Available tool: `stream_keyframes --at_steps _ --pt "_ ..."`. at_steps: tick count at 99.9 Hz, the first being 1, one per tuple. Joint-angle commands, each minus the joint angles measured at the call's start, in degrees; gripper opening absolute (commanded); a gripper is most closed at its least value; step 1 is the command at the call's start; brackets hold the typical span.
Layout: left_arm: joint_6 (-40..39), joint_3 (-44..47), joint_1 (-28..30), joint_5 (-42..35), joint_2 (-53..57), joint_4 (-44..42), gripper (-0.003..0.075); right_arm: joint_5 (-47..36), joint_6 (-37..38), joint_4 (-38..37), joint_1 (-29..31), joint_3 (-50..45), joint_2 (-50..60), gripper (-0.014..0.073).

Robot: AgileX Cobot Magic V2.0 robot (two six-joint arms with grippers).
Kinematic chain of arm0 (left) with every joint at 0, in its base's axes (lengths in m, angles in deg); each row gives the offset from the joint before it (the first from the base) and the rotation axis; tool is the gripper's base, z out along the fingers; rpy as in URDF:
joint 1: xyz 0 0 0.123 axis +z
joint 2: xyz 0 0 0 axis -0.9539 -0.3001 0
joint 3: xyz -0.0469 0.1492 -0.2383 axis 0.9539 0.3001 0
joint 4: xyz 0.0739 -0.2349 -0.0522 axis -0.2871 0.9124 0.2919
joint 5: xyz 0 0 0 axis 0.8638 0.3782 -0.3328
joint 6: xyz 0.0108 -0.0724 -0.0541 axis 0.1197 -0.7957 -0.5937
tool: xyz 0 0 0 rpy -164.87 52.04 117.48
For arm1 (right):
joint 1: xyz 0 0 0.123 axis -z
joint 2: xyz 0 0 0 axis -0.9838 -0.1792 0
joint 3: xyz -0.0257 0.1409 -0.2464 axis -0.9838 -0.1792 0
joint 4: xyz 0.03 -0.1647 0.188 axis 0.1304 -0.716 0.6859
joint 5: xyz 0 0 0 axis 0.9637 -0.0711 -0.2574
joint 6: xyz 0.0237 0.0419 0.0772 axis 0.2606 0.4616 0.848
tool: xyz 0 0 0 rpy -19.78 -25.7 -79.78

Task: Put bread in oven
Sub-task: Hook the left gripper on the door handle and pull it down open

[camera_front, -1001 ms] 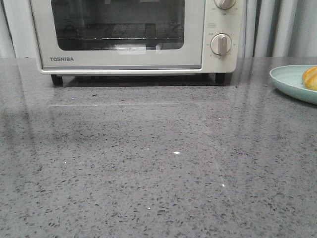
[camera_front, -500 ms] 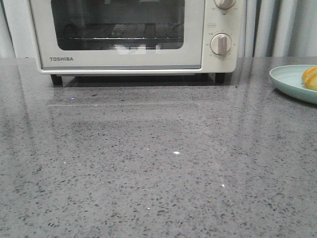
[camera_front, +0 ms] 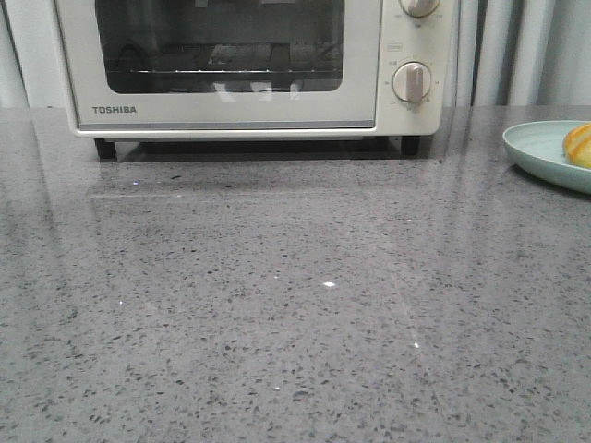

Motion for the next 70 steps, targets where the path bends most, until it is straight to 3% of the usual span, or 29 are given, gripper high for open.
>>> stream_keyframes --at_steps 1,24,70 --pt "0.05 -2.04 -0.35 -5.29 1.59 0.72 -0.0022 -3.33 -0.34 -0.59 0.29 2.15 -1.00 -0.0048" --pt "-0.06 -2.04 -0.35 -10.38 1.46 0.72 -0.0022 -2.55 -0.34 -0.59 0.29 2.15 -1.00 -0.0048" --pt "-0.06 -0.49 -0.35 -4.28 -0.12 -1.85 -0.0022 -2.20 -0.34 -0.59 0.29 2.15 -1.00 -0.0048"
